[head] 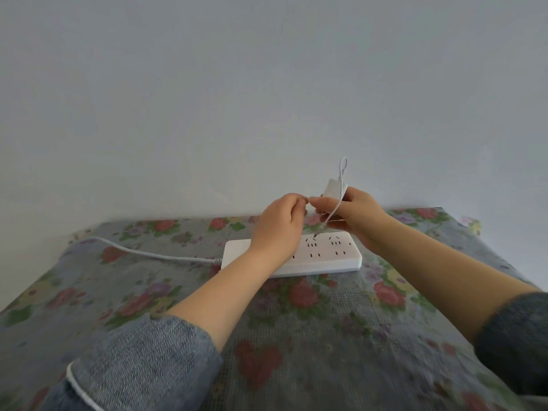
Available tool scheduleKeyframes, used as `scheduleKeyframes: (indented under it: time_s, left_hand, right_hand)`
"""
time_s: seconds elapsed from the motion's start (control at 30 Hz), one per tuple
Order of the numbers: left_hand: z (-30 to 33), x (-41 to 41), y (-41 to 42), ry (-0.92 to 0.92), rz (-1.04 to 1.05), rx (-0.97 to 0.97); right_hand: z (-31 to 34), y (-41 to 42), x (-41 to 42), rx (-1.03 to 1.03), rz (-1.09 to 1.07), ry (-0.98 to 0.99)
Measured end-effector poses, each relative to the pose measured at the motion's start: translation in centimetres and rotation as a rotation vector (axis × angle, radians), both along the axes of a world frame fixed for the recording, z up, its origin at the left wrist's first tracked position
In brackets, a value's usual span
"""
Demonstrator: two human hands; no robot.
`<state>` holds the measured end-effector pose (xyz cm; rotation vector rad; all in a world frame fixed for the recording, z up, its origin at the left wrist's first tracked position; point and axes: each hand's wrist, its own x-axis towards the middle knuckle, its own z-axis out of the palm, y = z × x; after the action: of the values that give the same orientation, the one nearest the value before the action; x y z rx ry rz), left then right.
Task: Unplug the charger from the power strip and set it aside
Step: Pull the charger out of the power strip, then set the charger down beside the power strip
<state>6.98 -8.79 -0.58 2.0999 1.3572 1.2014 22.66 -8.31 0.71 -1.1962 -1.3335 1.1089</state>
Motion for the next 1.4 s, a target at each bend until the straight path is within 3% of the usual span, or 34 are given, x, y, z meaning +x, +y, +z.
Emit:
scheduleKeyframes:
  time_s: [0.13,0.37,0.57,0.73,1.03,1.23,1.4]
  left_hand:
    - [0.9,2.5,-1.4,-0.292,-0.121,-0.202]
    - [1.2,6.5,-2.5,-0.217,-0.193,-0.205]
    - [1.1,9.5,-2.9,-0.280,-0.241,-0.216]
    - [0.4,11.2,-2.5,-0.075,-0.211,-0.031]
    - [-1.3,13.0,-1.5,0.008,-0.099,-0.208]
    - [-1.9,13.7,-1.2,0.261,-0.017,-0.133]
    - [-2.3,14.0,-1.1,0.414,-0.008,-0.085]
  right_hand:
    - [0.3,-0.3,1.1,-0.019,-0.100,0.037]
    - [0.6,-1.5,4.6,-0.008,-0.247,-0.029]
    - [0.5,-2.2,7.8,-0.011,-0.362,-0.237]
    - [-0.4,-2.7,10.6,-0.068,-0.454,-0.494]
    - [-2.0,-3.5,14.2,-0.098,-0.446,-0.784]
    - [-3.0,-4.2,14.9,-0.163,-0.479,-1.110]
    - [-3.4,-4.2,14.7,-0.137,-0.497,-1.194]
